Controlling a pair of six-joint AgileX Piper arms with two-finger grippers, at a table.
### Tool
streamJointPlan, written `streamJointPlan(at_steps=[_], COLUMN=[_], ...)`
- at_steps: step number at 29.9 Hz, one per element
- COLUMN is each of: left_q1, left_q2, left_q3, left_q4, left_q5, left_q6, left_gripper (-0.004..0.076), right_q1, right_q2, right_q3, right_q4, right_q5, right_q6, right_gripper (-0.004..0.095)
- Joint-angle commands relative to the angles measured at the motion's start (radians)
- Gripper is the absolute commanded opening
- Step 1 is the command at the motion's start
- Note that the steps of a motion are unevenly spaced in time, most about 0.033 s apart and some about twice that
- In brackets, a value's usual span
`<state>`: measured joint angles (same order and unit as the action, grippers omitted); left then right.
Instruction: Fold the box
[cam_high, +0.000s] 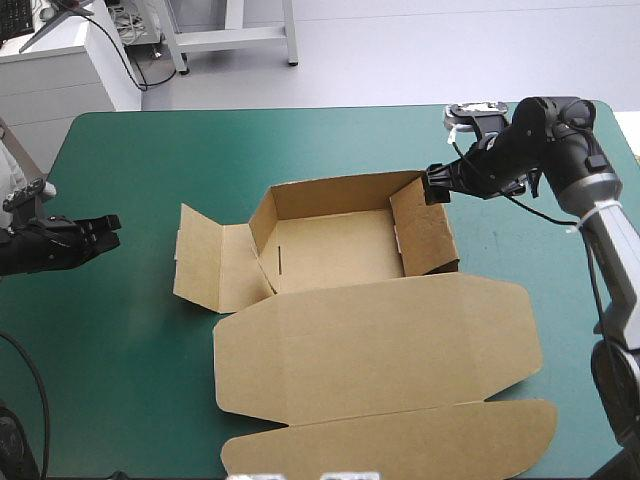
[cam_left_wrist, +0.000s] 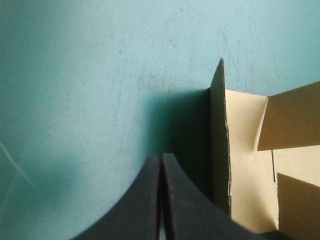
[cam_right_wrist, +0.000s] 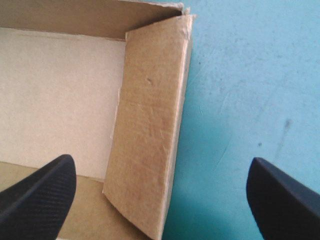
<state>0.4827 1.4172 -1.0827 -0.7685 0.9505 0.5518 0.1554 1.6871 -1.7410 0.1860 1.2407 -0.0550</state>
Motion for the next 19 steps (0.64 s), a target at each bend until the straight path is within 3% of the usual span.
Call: streamJointPlan(at_steps=[1, 19], left_q1=[-0.001, -0.001], left_q2=[-0.038, -0.038], left_q3=[-0.024, -0.024], left_q4=[-0.053, -0.051], left_q5=[-0.015, -0.012], left_q6=[-0.009, -0.009], left_gripper=[-0.0009, -0.0009], right_q1=[-0.002, 0.016], right_q2=[-0.088, 0.047], right_q3=[0.043, 0.056], right_q4=[-0.010, -0.010], right_q5=[0.011, -0.087], right_q6=[0.005, 0.035], right_gripper=[0.0850, 0.0851])
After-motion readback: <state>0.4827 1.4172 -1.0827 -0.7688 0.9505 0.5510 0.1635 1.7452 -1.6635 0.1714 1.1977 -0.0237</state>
